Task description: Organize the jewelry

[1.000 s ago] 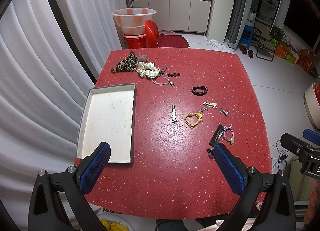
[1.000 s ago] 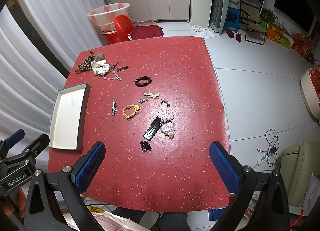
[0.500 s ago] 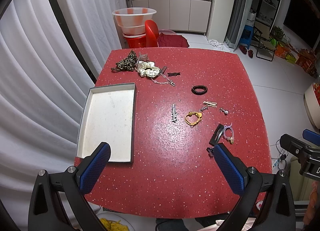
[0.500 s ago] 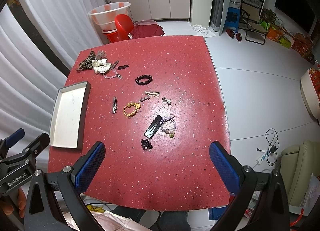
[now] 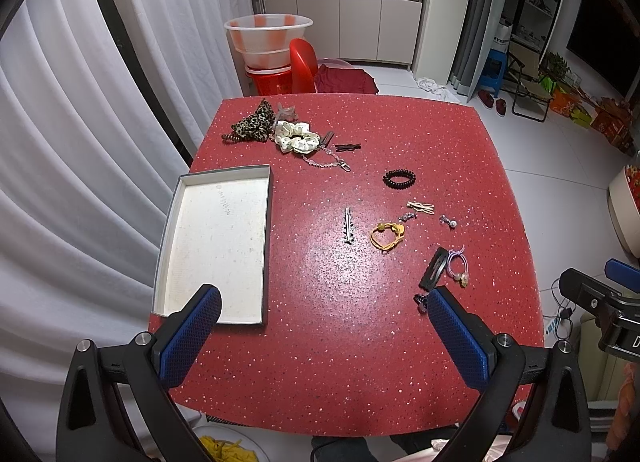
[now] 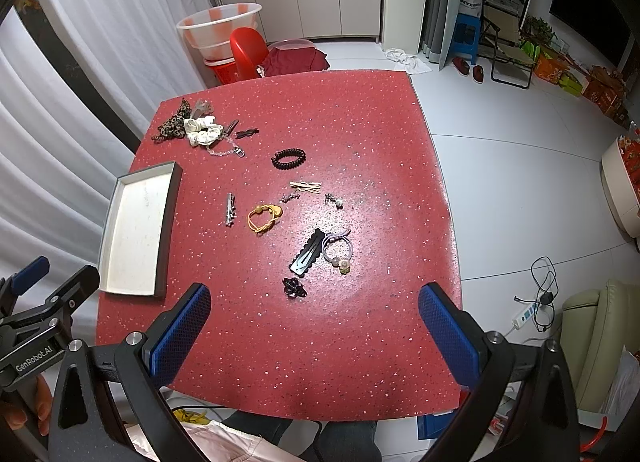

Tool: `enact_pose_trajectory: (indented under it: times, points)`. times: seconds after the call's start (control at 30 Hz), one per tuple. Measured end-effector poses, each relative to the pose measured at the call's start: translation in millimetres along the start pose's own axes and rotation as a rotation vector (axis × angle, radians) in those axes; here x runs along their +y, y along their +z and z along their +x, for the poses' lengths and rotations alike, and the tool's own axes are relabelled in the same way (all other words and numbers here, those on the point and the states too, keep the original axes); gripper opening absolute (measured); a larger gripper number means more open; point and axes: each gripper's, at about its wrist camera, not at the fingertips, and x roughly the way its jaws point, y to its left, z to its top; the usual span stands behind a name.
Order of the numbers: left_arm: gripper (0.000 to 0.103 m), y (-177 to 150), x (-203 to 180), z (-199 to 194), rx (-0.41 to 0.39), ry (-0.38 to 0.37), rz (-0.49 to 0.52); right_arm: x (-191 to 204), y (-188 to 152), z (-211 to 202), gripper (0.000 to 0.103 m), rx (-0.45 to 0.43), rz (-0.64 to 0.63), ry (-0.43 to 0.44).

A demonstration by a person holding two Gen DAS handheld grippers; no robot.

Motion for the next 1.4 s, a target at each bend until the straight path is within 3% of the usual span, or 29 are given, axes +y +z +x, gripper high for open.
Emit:
enact_pose_trajectory:
  times: [0.27,0.43,0.57,0.93,1.2,1.4]
  points:
    - [0.103,-6,2,3,0.042,-0.006,0.011,3,-10,2,0.103,0.013,0.012,-0.004]
    - [0.103,0,5,11,0.069,-0.053,0.009,-2,-9,8,0.103,0.032,0.04,0.001]
    - [0.103,1,13,26,0.084,-0.035,0.035,-7,-11,19,0.103,0.07,0.09,0.003]
    - [0.103,0,42,114,0.25,-0.085,0.07,-1,-26,90,0.103,0.221,0.194,-0.03]
    - [0.103,12,19,185,0.246,-0.137,0.061,-14,-10,131,0.103,0.226,0.196,-0.06]
    - [0.103,19,2,231,0.249,-0.126,0.023,-34,18,171,0.103,0.216,0.164,-0.057]
